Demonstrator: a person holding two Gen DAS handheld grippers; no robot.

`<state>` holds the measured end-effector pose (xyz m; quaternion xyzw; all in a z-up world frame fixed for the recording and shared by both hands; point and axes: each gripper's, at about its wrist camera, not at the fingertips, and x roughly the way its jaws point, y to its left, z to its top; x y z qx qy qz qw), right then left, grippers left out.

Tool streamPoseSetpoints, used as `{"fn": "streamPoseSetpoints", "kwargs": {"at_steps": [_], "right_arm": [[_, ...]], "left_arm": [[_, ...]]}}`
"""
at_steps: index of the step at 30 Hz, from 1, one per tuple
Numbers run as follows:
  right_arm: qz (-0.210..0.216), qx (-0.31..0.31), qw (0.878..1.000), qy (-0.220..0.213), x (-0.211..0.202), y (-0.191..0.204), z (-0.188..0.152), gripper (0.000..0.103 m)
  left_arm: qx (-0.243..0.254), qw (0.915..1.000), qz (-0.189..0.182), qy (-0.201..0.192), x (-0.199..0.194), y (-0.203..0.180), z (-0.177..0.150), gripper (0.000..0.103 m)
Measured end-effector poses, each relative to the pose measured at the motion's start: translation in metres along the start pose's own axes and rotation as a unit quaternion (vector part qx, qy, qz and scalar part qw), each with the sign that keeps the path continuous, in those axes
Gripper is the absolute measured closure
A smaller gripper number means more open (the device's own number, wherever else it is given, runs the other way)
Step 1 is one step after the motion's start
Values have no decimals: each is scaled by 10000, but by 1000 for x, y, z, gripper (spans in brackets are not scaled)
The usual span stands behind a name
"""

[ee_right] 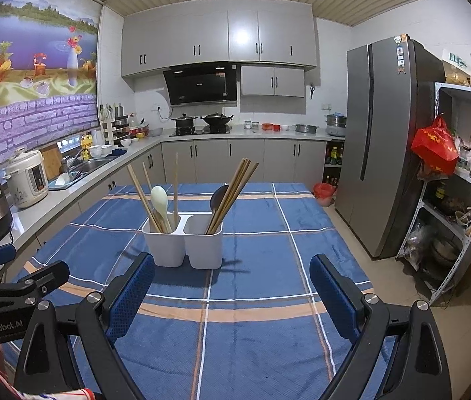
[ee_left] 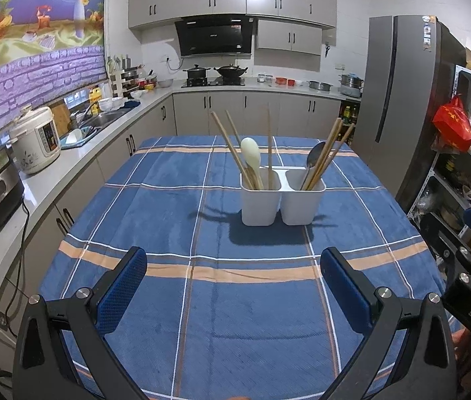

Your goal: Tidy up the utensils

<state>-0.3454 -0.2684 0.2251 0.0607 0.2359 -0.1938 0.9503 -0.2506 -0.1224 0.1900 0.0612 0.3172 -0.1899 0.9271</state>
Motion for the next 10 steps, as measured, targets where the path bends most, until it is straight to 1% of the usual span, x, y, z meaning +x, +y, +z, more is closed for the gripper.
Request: {"fn": "streamPoseSetpoints", "kwargs": {"at_steps": [5, 9, 10], "right_arm": [[23, 39, 9998, 196, 18, 0, -2, 6], [63, 31, 9991, 423, 37, 0, -5, 6], [63, 31, 9991, 423, 37, 0, -5, 6]], "left_arm": [[-69, 9998, 11, 198, 22, 4, 1, 0], [-116, 9990, 8, 442, 46, 8, 2, 0], [-111, 9987, 8, 493, 53, 10, 2, 0]]}}
